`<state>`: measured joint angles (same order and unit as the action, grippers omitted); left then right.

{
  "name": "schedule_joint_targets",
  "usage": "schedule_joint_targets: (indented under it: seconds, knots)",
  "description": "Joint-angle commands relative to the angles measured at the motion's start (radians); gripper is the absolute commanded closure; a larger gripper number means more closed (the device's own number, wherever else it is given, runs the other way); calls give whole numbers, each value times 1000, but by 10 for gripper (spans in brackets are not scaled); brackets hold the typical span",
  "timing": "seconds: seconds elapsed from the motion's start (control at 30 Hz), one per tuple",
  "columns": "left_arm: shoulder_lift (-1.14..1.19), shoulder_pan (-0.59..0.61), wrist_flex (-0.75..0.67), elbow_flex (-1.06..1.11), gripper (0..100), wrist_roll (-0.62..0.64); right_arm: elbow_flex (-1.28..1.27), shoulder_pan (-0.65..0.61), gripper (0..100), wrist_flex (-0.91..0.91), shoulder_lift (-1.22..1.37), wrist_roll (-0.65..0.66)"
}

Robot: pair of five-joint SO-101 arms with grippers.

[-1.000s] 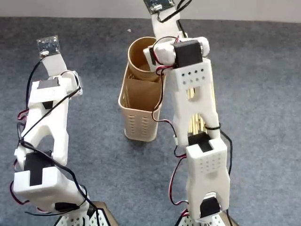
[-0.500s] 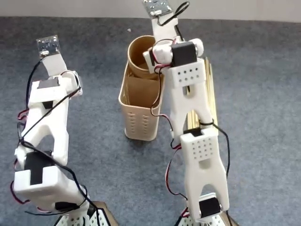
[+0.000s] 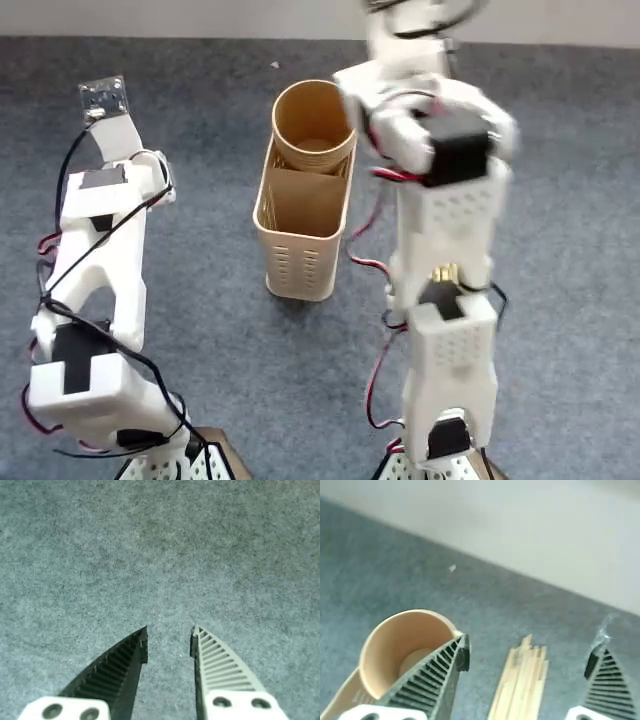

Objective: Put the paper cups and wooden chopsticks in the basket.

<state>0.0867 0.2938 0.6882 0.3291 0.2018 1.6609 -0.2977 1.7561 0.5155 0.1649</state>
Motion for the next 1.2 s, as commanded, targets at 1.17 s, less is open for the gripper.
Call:
schedule_joint_targets:
  seconds: [1.17]
  knots:
    - [-4,-18,-18,-5,832,2,-1145,285,643,-371,242,147]
